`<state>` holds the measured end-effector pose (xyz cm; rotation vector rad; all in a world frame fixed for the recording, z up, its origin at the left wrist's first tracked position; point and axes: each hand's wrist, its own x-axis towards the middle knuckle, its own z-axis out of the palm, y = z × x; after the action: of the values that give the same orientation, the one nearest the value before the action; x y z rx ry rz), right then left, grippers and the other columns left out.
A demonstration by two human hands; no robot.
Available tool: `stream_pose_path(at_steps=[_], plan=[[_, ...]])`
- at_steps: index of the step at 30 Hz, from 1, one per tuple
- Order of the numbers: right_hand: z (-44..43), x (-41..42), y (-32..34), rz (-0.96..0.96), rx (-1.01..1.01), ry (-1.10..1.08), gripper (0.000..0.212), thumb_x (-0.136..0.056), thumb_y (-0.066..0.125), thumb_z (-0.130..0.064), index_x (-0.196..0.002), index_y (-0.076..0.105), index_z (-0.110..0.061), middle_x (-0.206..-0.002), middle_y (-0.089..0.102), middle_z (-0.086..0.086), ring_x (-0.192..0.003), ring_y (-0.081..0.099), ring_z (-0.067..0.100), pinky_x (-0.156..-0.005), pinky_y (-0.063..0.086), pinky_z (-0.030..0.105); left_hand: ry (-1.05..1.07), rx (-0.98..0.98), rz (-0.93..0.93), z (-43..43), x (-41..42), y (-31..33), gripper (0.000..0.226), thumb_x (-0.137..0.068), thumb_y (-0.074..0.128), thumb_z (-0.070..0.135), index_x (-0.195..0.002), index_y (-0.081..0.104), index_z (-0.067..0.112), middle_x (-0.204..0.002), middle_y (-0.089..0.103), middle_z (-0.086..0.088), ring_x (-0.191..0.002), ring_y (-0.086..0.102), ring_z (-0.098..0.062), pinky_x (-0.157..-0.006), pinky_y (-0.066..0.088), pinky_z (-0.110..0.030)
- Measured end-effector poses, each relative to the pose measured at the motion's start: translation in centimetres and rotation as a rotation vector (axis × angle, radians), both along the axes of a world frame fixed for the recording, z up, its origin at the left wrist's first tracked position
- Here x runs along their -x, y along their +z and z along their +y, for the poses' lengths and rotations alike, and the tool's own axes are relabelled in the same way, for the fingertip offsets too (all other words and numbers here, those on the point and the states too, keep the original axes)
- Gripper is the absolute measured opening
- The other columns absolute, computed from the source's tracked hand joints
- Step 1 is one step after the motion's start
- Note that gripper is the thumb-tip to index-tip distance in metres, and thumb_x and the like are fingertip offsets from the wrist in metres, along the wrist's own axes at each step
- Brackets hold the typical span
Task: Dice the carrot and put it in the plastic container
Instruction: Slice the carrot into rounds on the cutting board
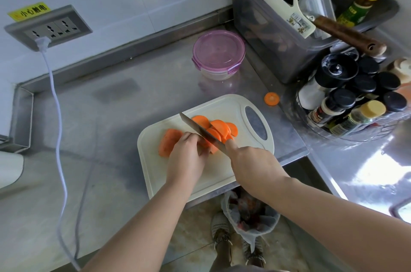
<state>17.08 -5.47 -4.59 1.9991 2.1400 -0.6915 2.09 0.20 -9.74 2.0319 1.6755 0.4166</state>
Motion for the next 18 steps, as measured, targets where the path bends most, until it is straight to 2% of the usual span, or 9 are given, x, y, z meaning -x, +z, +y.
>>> stream_pose_path(at_steps=[8,18], plan=[[0.20,-0.16,0.13,0.011,0.012,-0.007,0.036,-0.091,0.040,0.002,-0.122,0.030,-0.015,-0.062,0.041,0.003,-0.048,0.036,0.018,-0.042,0.026,0.028,0.001,-0.005,-0.014,0.02,-0.03,-0.12,0.015,-0.083,0.070,0.024,-0.088,0.067,0.010,-0.096,0.065,-0.002,-0.088,0.064,-0.023,-0.075,0.052,-0.038],[0.24,-0.11,0.39,0.015,0.029,0.021,0.037,-0.093,0.040,0.000,-0.124,0.029,-0.015,-0.061,0.041,0.003,-0.048,0.034,0.016,-0.042,0.024,0.026,0.013,-0.014,-0.016,-0.08,-0.11,-0.05,0.015,-0.082,0.071,0.024,-0.089,0.067,0.011,-0.097,0.065,-0.001,-0.089,0.064,-0.022,-0.075,0.050,-0.034]])
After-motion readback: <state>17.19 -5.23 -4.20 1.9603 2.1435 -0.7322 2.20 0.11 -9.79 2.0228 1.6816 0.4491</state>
